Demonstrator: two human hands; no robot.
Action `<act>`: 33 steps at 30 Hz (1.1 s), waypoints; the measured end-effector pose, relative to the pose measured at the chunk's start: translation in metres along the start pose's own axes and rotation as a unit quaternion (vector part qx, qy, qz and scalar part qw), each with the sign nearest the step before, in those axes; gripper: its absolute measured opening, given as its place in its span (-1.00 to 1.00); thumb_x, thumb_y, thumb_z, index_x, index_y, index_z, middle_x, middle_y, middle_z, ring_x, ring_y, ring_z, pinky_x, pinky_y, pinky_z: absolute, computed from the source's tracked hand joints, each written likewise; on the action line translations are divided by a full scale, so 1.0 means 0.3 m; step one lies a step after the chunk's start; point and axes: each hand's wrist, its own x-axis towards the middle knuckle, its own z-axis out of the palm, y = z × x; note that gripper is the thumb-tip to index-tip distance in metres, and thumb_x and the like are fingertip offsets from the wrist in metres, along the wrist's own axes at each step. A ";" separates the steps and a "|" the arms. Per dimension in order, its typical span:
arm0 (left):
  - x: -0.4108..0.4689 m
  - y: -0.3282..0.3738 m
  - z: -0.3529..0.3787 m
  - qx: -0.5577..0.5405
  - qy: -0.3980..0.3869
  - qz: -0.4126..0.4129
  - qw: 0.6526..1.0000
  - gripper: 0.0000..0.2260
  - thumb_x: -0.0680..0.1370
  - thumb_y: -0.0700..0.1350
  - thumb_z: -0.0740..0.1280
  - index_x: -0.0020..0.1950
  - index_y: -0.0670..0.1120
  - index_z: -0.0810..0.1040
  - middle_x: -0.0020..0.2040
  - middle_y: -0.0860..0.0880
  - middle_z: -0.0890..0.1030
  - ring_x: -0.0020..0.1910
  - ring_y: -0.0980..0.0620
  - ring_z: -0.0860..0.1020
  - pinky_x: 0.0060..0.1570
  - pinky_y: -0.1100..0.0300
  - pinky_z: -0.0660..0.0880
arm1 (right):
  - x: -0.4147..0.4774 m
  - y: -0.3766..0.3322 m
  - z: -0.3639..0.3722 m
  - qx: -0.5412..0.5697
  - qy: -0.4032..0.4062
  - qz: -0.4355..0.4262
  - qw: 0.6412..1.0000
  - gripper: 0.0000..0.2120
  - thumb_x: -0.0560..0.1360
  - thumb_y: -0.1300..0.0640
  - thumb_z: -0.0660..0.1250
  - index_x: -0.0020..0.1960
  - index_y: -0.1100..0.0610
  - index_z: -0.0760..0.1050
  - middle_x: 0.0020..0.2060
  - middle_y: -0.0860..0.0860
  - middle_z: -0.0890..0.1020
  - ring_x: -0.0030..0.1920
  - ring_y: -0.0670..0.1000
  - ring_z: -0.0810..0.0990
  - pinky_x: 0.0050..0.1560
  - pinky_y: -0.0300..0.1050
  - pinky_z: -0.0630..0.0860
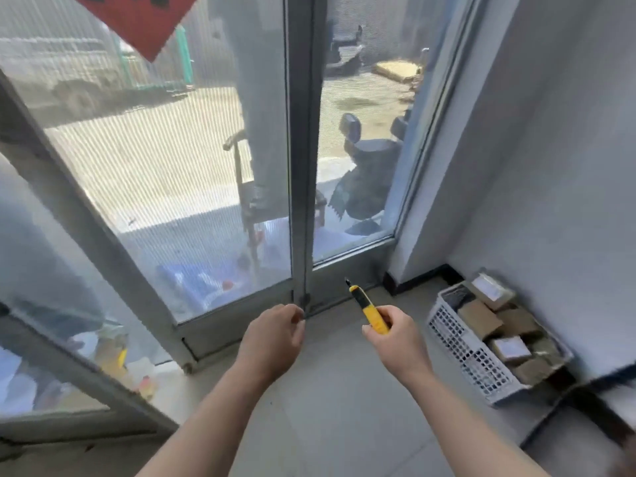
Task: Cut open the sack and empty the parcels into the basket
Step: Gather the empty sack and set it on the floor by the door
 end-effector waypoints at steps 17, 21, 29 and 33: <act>0.361 1.004 0.639 -0.038 -0.255 0.339 0.905 -0.77 0.54 -0.02 0.23 0.15 -0.01 0.57 0.05 0.02 0.66 0.04 0.02 0.60 0.07 0.10 0.53 | -0.128 0.559 -0.781 0.077 0.357 0.292 0.884 -0.83 0.41 0.14 0.44 -0.06 0.01 0.48 -0.16 0.06 0.63 -0.21 0.04 0.57 -0.29 -0.19 0.43; 0.397 1.170 0.752 -0.033 -0.311 0.400 0.861 -0.77 0.56 -0.03 0.22 0.16 -0.01 0.55 0.06 0.02 0.65 0.02 0.03 0.61 0.01 0.12 0.54 | -0.172 0.652 -0.870 0.099 0.416 0.361 0.829 -0.79 0.43 0.08 0.43 -0.02 0.00 0.42 -0.16 0.00 0.57 -0.23 -0.07 0.52 -0.30 -0.22 0.45; 0.379 1.394 1.012 0.008 -0.386 0.484 0.785 -0.77 0.56 -0.04 0.19 0.15 -0.01 0.54 0.09 -0.02 0.61 0.02 -0.01 0.58 0.02 0.05 0.55 | -0.233 0.895 -0.927 0.094 0.466 0.484 0.735 -0.70 0.46 0.06 0.43 0.14 0.08 0.47 -0.13 -0.02 0.55 -0.21 -0.06 0.53 -0.33 -0.23 0.42; 0.343 1.464 1.141 0.045 -0.393 0.517 0.759 -0.68 0.57 -0.01 0.21 0.32 0.02 0.46 0.27 -0.01 0.52 0.21 -0.05 0.50 0.19 0.02 0.47 | -0.247 1.045 -0.942 0.053 0.448 0.524 0.722 -0.68 0.45 0.07 0.43 0.17 0.10 0.49 -0.06 0.00 0.54 -0.15 -0.01 0.51 -0.35 -0.24 0.35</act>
